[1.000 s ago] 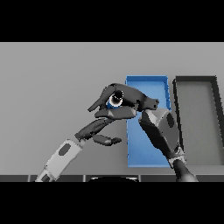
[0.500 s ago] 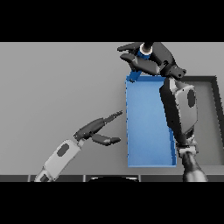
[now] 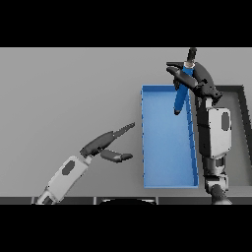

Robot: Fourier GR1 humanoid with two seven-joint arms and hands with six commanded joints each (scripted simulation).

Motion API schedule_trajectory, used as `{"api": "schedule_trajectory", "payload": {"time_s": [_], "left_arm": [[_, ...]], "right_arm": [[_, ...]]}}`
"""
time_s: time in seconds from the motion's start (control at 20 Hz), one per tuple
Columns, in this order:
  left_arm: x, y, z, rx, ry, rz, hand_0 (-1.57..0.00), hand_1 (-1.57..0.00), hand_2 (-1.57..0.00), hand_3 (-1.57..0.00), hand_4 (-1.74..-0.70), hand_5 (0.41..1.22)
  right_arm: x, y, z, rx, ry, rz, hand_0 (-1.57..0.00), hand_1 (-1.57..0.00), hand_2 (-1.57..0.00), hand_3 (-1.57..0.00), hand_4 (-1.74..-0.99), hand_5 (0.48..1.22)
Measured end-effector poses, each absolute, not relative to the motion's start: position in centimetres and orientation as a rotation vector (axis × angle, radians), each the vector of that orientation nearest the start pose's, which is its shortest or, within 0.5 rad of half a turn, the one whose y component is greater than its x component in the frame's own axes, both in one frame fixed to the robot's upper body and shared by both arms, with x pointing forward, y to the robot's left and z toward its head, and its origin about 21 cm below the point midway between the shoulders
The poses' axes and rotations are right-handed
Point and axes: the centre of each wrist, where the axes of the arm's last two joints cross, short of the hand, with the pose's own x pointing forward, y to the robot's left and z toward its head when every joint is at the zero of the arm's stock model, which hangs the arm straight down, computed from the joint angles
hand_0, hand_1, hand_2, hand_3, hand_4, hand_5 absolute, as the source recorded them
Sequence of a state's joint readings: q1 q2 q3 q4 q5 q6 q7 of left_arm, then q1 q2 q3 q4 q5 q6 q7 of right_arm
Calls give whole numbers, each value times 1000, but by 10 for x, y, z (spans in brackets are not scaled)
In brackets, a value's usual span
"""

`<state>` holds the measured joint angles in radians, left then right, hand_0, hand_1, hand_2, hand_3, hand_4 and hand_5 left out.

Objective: Pick up the blue pipe and place it into the blue bin.

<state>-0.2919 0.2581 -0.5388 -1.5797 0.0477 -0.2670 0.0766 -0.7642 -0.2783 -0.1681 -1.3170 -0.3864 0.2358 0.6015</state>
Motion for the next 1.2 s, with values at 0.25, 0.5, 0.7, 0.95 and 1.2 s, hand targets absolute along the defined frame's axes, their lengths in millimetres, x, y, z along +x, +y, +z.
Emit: {"api": "schedule_trajectory", "payload": {"time_s": [0.25, 0.5, 0.7, 0.95, 1.2], "left_arm": [[265, 135, 50, -433, -1529, -964, 1, 1, 1, 1, -826, 470], [269, 134, 49, -422, -1515, -960, 1, 1, 1, 1, -826, 474], [264, 132, 50, -436, -1527, -955, 1, 1, 1, 1, -829, 476], [264, 132, 52, -433, -1539, -958, 1, 1, 1, 1, -829, 477], [261, 133, 49, -438, -1528, -961, 1, 1, 1, 1, -831, 471]], "right_arm": [[380, -261, 145, 158, -1276, 198, -1571, -1571, -1571, -1080, -1586, 1221], [359, -261, 104, 96, -1097, 218, -1571, -1571, -1571, -869, -1617, 1194], [356, -261, 87, 70, -929, 163, -937, -884, -853, -516, -1404, 1159], [352, -252, 94, 81, -837, 307, -306, -289, -279, -169, -1215, 1044], [346, -247, 98, -6, -841, 490, -123, -94, -91, -55, -1189, 880]]}}
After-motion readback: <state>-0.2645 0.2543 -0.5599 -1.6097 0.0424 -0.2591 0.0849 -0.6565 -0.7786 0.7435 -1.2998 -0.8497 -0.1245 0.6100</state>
